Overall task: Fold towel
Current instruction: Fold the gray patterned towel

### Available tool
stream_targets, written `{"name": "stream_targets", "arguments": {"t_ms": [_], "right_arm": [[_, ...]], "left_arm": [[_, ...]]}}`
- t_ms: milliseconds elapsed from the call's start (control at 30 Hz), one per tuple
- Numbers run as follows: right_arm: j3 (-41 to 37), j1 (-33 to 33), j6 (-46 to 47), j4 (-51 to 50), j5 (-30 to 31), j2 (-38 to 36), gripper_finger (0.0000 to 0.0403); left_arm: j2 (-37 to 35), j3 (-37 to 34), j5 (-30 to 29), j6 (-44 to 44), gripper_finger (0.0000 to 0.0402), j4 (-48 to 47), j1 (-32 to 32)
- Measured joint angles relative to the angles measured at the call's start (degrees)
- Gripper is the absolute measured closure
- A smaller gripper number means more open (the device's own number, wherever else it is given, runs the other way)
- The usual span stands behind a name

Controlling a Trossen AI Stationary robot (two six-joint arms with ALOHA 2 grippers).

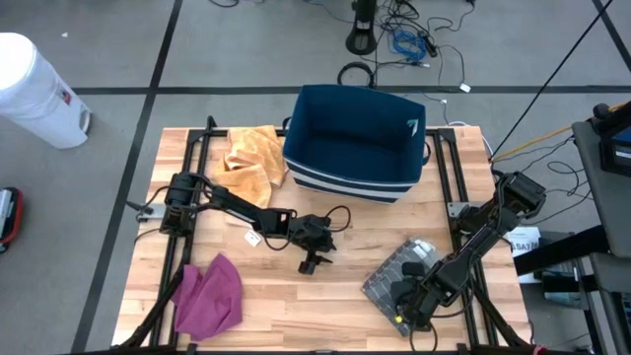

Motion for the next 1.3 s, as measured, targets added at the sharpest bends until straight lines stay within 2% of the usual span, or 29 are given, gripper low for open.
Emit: {"name": "stream_targets", "arguments": {"t_ms": [233,333,500,633,733,1167,1300], "right_arm": [[5.0,0.0,9.9,-2.8,2.8,-0.1,0.0273],[6.3,0.3,18.5,-8.2,5.3,-0.1,0.0273],[6.3,1.6,34.0,-16.3,5.6,-0.1,0.0273],[6.3,3.0,42.7,-22.3,6.5,-0.1,0.0273],[5.9,3.9,47.8,-22.8,8.9,-0.2,0.0273],[-2.0,3.7,49.0,-6.7,10.2,-0.3,0.0273],[-3.6,3.3,45.2,-2.9,10.7,-0.5,0.0273]], "left_arm": [[0.0,0.0,0.0,0.9,0.0197,0.0,0.0],[0.0,0.0,0.0,0.9,0.0197,0.0,0.0],[0.0,0.0,0.0,0.9,0.0197,0.0,0.0],[0.0,0.0,0.0,0.9,0.0197,0.0,-0.2],[0.0,0.0,0.0,0.9,0.0197,0.0,-0.2],[0.0,0.0,0.0,1.0,0.0197,0.0,-0.2],[0.0,0.0,0.0,0.9,0.0197,0.0,-0.2]]}}
